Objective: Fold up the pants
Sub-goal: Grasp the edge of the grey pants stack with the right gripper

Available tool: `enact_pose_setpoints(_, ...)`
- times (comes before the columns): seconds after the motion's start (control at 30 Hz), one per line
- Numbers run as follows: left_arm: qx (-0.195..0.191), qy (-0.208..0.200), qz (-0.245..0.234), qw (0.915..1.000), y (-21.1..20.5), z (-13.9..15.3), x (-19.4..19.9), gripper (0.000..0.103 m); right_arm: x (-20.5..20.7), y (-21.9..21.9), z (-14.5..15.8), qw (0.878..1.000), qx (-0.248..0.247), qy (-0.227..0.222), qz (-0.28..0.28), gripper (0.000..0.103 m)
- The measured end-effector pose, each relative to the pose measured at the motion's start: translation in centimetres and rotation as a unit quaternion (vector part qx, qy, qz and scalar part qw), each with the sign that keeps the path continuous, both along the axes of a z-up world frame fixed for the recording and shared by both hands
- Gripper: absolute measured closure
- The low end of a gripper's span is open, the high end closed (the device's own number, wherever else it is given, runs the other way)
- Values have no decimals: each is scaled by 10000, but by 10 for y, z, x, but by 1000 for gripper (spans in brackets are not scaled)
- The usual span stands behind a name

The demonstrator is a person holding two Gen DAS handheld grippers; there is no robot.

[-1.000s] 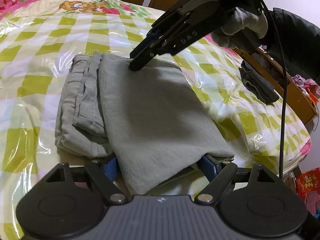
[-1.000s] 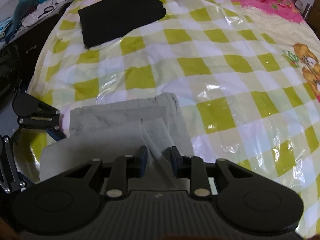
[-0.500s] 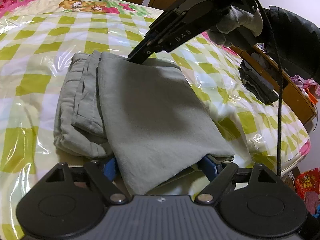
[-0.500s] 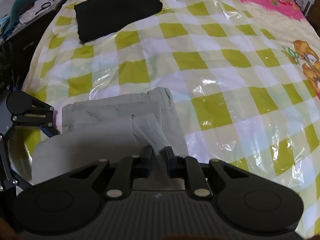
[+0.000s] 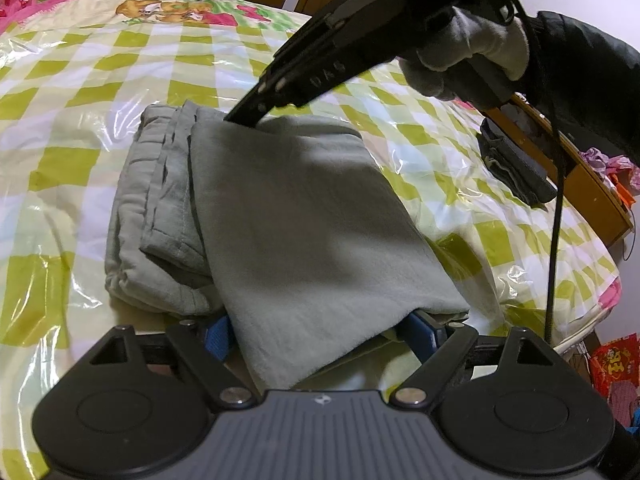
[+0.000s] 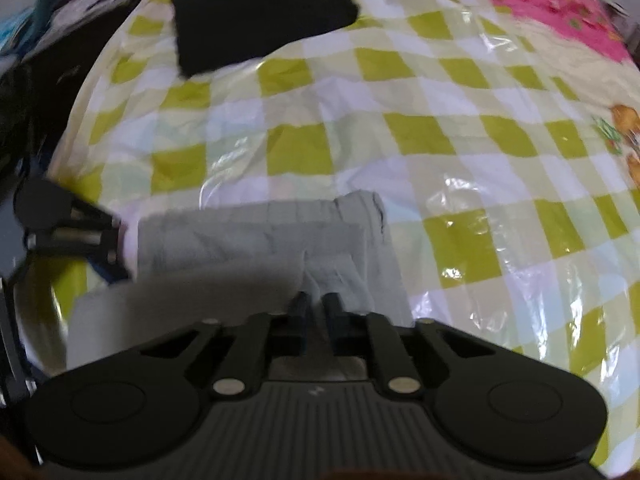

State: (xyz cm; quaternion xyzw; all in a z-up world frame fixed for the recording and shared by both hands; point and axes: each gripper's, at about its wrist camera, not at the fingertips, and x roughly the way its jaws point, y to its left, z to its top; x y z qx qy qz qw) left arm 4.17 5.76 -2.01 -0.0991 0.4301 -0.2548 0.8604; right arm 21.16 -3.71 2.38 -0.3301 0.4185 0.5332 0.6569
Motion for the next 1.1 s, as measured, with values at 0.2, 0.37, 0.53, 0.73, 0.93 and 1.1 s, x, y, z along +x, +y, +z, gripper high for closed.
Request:
enact_pose_setpoints(0.2, 41, -24, -9, 10000, -1, 0, -1, 9, 17, -15, 13, 9956, 250, -204, -882, 103)
enact_pose_setpoints(0.37, 38, -69, 30, 10000, 0, 4, -2, 9, 30, -24, 10, 9901, 339, -192, -1350, 103)
enact_pose_setpoints(0.53, 68, -249, 273, 9993, 16, 19, -7, 9, 32, -30, 5, 9858, 441, -133, -1614, 103)
enact_pose_setpoints(0.73, 55, -539, 531, 9971, 26, 42, -9, 9, 37, -35, 6, 9789, 732, -10, -1908, 103)
enact_pose_setpoints(0.93, 137, -198, 596, 9979, 27, 30, 1, 9, 44, -49, 8, 9691, 1026, 249, -2230, 94)
enact_pose_setpoints(1.1, 201, -159, 546, 9982, 13, 21, 11, 9, 45, -54, 11, 9716, 1187, 560, -1967, 84)
